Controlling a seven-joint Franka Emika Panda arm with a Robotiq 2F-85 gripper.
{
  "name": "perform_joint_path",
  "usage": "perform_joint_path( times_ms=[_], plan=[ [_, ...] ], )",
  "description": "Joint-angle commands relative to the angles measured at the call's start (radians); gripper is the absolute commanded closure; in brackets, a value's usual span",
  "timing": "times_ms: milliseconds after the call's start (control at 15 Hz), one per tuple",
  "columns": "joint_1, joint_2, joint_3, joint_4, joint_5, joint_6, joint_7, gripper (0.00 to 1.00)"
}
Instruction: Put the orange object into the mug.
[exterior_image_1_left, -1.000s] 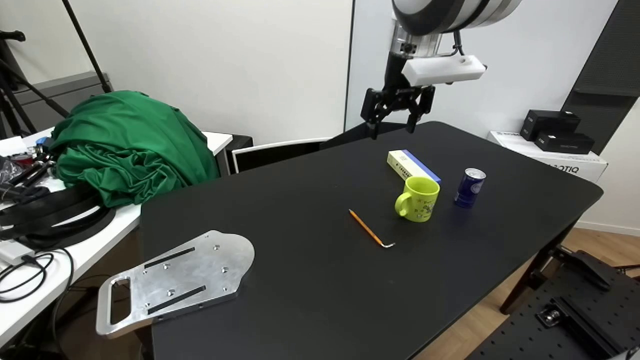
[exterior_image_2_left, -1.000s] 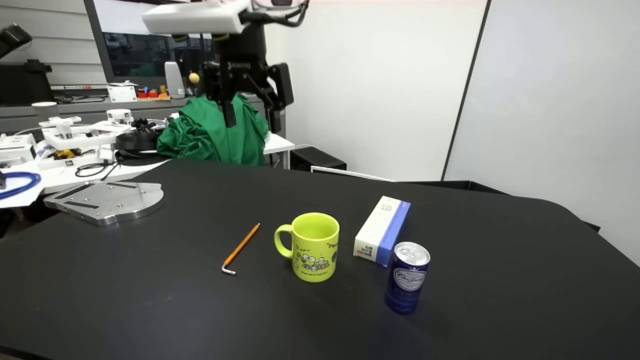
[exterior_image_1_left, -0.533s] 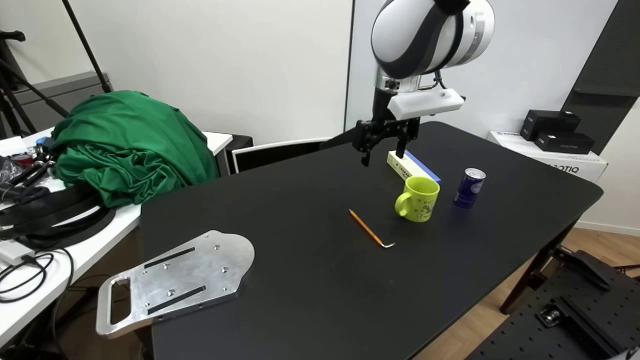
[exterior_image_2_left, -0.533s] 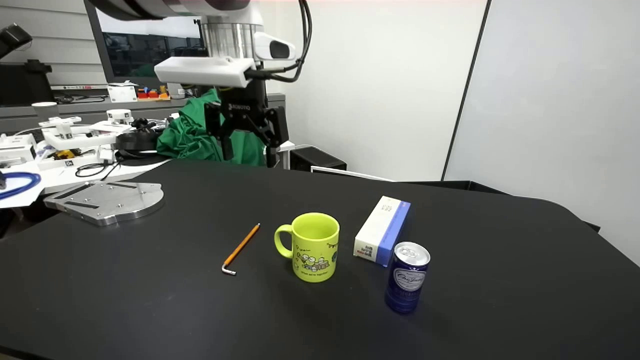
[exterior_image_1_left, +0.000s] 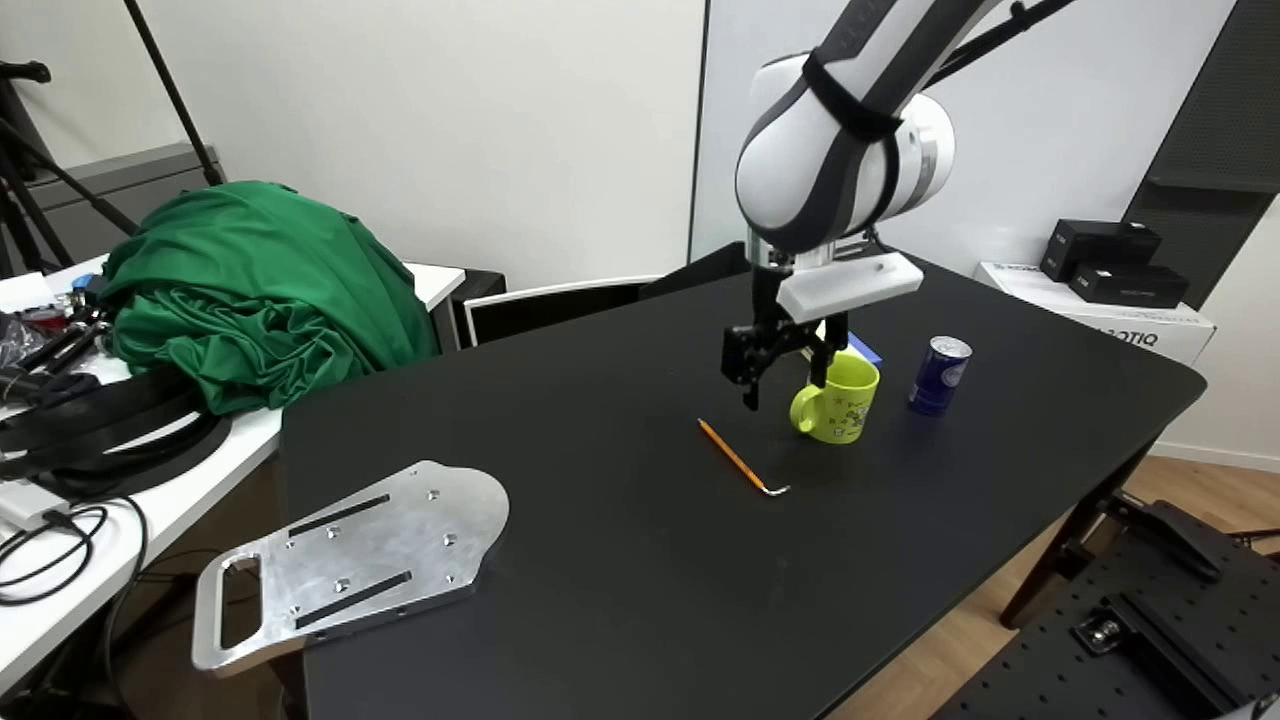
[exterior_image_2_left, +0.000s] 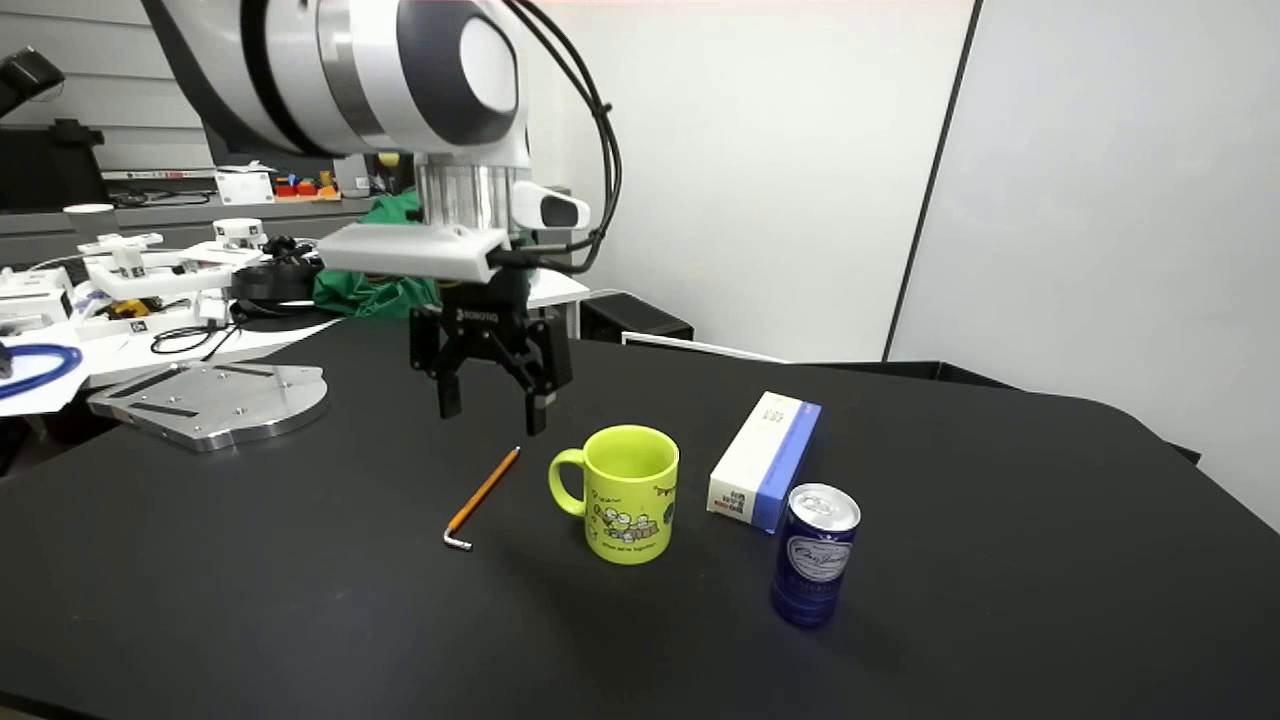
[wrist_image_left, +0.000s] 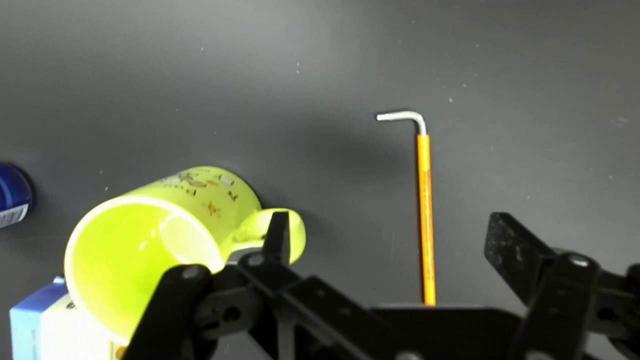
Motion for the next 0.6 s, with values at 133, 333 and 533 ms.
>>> perform_joint_path(
  times_ms=[133,333,533],
  plan=[
    [0.054,0.144,-0.037,0.03,-0.005,0.031,0.063,0.0],
    [0.065,0.178,-0.033,0.012,0.017,0.105,0.043,0.0],
    [0.069,0.213,-0.026,0.008,0.055,0.173,0.032,0.0]
  ],
)
